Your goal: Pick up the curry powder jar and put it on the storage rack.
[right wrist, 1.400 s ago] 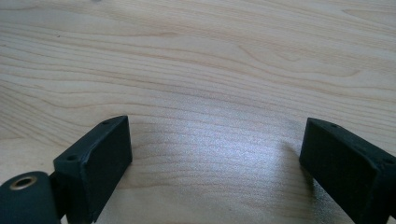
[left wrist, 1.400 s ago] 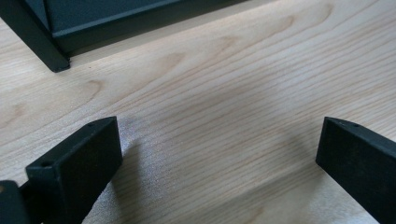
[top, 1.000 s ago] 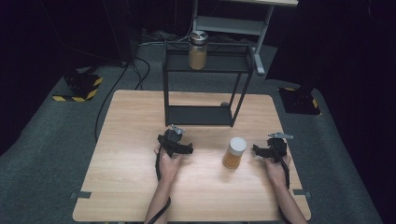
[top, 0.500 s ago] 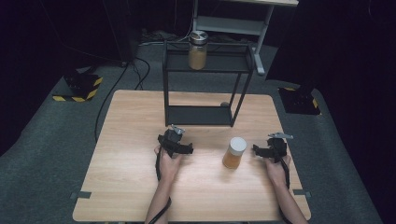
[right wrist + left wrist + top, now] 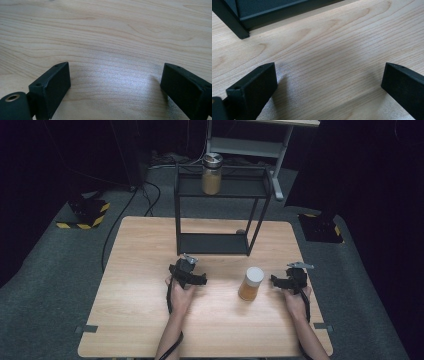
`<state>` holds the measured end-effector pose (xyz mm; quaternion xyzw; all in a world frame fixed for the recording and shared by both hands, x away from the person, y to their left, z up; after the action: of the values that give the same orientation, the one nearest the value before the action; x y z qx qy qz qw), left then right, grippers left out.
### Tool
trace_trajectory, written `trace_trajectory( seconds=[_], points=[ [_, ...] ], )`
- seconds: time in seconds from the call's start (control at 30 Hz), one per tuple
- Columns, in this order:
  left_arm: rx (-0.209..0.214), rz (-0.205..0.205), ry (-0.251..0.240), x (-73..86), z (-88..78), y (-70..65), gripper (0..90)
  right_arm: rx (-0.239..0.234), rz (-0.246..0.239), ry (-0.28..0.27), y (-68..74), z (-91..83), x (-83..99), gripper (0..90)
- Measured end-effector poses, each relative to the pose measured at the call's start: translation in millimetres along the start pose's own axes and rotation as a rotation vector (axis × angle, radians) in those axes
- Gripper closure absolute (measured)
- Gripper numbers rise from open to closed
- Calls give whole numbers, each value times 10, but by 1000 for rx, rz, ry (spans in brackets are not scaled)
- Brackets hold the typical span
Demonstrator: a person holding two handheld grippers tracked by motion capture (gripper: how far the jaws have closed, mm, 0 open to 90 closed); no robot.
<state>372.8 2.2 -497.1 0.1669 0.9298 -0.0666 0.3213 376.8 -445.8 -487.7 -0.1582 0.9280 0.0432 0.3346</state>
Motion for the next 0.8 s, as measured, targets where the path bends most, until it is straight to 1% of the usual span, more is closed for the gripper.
trace_trajectory(
  seconds=[0.27, 0.4, 0.47, 0.6, 0.67, 0.7, 0.73, 0.8],
  points=[
    [0, 0, 0, 0, 0, 0, 2, -1, 0, 1, -1, 0, -1, 84],
    [0, 0, 0, 0, 0, 0, 2, -2, -1, 8, 2, 2, -9, 56],
    [0, 0, 0, 0, 0, 0, 2, -8, -9, 11, -2, 4, -14, 47],
    [0, 0, 0, 0, 0, 0, 2, -30, -36, 10, -7, 4, -13, 42],
    [0, 0, 0, 0, 0, 0, 2, -36, -53, 1, -5, -4, -2, 42],
    [0, 0, 0, 0, 0, 0, 2, -36, -53, 1, -5, -4, -2, 42],
    [0, 0, 0, 0, 0, 0, 2, -56, -52, -10, -16, -16, 17, 42],
    [0, 0, 0, 0, 0, 0, 2, -77, -59, -18, -18, -33, 38, 42]
  ],
)
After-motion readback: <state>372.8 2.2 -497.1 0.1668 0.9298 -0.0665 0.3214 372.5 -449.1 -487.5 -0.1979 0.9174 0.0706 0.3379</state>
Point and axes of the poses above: each handheld gripper's, and its own axes: z roughly forward along the jaws, x roughly out of its underside, y roughly to its left, the point moved 6 cm from there along z, roughly forward along the jaws, and after that the axes turned 7 degrees about y, right-handed, at the moved point
